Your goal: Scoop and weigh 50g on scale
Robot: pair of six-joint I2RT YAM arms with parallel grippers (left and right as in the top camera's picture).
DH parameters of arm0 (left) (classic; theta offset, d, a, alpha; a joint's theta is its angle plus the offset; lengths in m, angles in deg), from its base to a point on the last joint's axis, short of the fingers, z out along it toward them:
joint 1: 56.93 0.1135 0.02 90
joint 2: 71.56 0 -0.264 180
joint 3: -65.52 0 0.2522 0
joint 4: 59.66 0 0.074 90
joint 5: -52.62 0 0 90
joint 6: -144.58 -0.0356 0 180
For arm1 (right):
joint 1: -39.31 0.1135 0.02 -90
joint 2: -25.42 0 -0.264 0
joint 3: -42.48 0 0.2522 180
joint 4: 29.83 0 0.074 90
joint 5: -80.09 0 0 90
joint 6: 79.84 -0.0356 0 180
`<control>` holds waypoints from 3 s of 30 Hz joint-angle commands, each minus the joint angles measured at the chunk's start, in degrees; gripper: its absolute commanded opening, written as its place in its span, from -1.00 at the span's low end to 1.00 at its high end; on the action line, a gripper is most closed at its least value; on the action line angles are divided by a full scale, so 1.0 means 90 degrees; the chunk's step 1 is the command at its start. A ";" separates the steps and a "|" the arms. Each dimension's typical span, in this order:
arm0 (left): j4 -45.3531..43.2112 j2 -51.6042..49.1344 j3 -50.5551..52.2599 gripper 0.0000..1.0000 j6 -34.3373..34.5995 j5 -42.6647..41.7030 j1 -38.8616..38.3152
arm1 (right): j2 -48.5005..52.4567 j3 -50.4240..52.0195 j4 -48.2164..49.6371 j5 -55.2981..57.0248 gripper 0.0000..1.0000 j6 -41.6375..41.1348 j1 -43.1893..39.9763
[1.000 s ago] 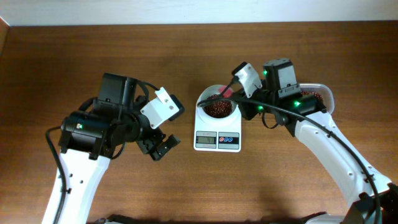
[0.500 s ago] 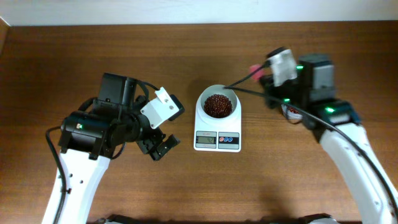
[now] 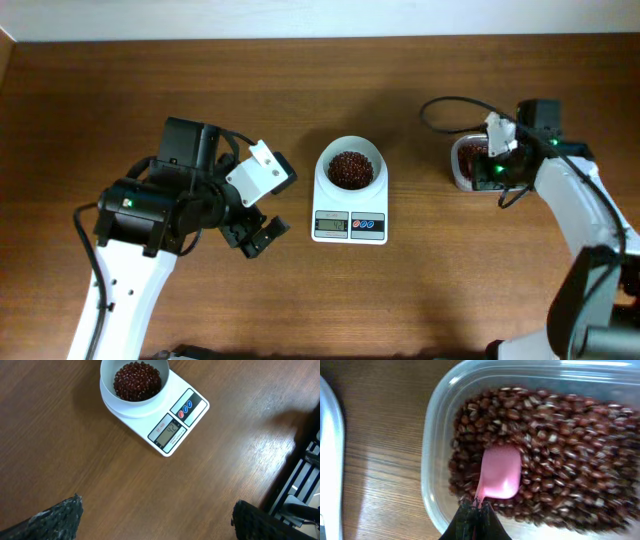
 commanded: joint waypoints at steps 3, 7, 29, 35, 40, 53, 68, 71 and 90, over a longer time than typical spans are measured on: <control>-0.0007 0.0019 0.0015 0.98 -0.0097 -0.0070 0.0039 | 0.0160 -0.0044 -0.0070 -0.0391 -0.92 -0.0236 -0.0131; -0.0007 0.0019 0.0015 0.98 -0.0097 -0.0068 0.0039 | -0.0102 -0.0063 -0.0073 -0.1409 -0.92 -0.0262 -0.0823; -0.0007 0.0019 0.0015 0.98 -0.0097 -0.0068 0.0039 | -0.0151 -0.0066 -0.0073 -0.6346 -0.92 -0.0260 -0.2701; -0.0007 0.0019 0.0015 0.98 -0.0097 -0.0068 0.0039 | -0.0151 -0.0066 0.0029 -0.6421 -0.92 -0.0262 -0.1530; -0.0007 0.0019 0.0015 0.98 -0.0097 -0.0070 0.0039 | -0.0151 -0.0066 0.0255 -0.6771 -0.92 -0.0267 -0.0452; -0.0007 0.0019 0.0015 0.98 -0.0097 -0.0070 0.0039 | -0.0151 -0.0066 0.1632 -0.6130 -0.92 -0.0845 0.1144; -0.0007 0.0019 0.0015 0.98 -0.0097 -0.0068 0.0039 | -0.0151 -0.0066 0.2225 -0.4476 -0.92 -0.1615 0.1292; -0.0007 0.0019 0.0015 0.98 -0.0097 -0.0068 0.0039 | -0.0151 -0.0066 0.2106 -0.5005 -0.92 -0.0712 0.1294; -0.0007 0.0019 0.0015 0.98 -0.0097 -0.0068 0.0039 | -0.0287 -0.0114 0.1778 -0.4520 -0.92 -0.0104 0.1455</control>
